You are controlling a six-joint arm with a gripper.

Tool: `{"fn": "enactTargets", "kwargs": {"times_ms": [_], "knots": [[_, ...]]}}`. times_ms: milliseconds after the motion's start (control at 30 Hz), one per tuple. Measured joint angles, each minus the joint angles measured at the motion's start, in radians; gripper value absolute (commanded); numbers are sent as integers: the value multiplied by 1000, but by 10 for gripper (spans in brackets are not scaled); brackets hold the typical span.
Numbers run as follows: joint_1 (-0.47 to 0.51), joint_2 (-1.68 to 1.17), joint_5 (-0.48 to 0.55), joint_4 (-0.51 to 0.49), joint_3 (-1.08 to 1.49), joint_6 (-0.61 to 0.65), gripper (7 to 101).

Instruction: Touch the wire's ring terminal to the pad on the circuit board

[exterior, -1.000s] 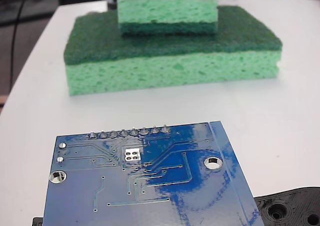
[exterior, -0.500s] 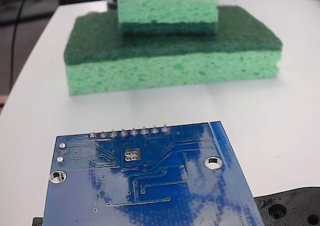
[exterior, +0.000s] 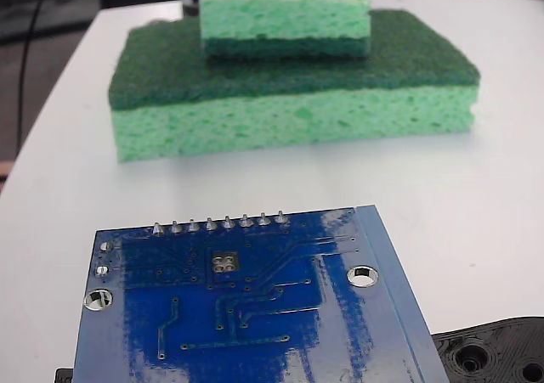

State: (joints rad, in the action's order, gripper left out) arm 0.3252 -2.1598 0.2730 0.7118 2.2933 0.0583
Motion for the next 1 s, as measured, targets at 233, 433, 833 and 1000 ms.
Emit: {"fn": "enactTargets", "kwargs": {"times_ms": [233, 433, 833, 1000], "knots": [[11, 89, -18, 69, -89, 3, 1003], [11, 146, -48, 83, -135, -5, 1003], [-9, 287, -83, 107, -222, -12, 1003], [-20, 307, -97, 118, -236, -20, 1003]]}}
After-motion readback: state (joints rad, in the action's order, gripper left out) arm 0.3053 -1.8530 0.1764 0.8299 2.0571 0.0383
